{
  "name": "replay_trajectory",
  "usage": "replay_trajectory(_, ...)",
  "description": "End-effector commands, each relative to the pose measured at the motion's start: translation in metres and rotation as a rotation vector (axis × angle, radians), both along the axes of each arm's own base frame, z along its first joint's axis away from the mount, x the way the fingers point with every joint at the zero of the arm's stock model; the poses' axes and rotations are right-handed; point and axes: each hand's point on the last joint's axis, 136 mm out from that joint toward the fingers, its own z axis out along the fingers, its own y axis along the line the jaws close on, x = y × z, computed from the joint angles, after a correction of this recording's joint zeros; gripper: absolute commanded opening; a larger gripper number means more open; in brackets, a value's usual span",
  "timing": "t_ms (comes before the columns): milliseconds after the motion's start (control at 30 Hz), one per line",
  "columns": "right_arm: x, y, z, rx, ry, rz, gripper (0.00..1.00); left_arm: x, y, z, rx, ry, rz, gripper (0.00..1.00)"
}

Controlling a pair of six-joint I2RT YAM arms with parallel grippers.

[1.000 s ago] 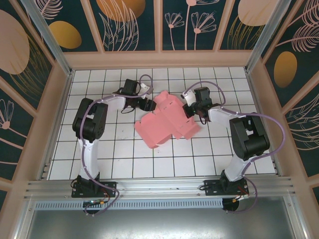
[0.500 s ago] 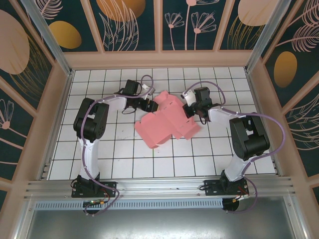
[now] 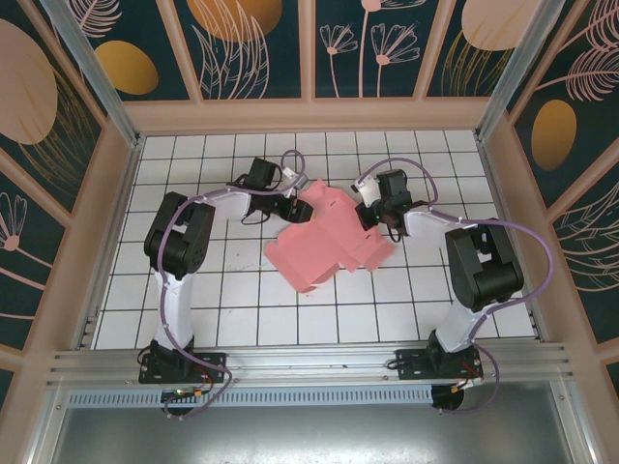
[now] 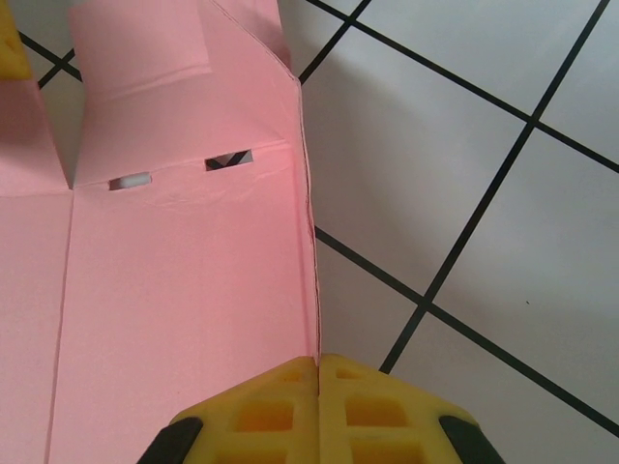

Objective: Fold the paper box

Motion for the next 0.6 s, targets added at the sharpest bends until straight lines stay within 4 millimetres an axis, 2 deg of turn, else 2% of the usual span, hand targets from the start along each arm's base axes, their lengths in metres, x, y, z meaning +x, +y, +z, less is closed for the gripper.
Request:
replay_trajectory(0, 0.008, -0.003, 0.006, 0.014, -0.016, -0.035, 0.0, -0.021, -0.018, 0.013, 0.002, -0.025, -0.054, 0.54)
replay_trajectory(333, 0.015, -0.009, 0.013, 0.034, -0.052, -0.112, 0.0, -0.049, -0.03, -0.004, 0.057, 0.028, -0.044, 0.52)
replay_trajectory(433, 0.014, -0.01, 0.012, 0.034, -0.048, -0.116, 0.0, -0.053, -0.027, -0.019, 0.082, 0.057, -0.02, 0.51)
replay_trajectory(567, 0.012, -0.01, 0.011, 0.037, -0.044, -0.12, 0.0, -0.046, -0.019, -0.043, 0.179, 0.083, 0.063, 0.5)
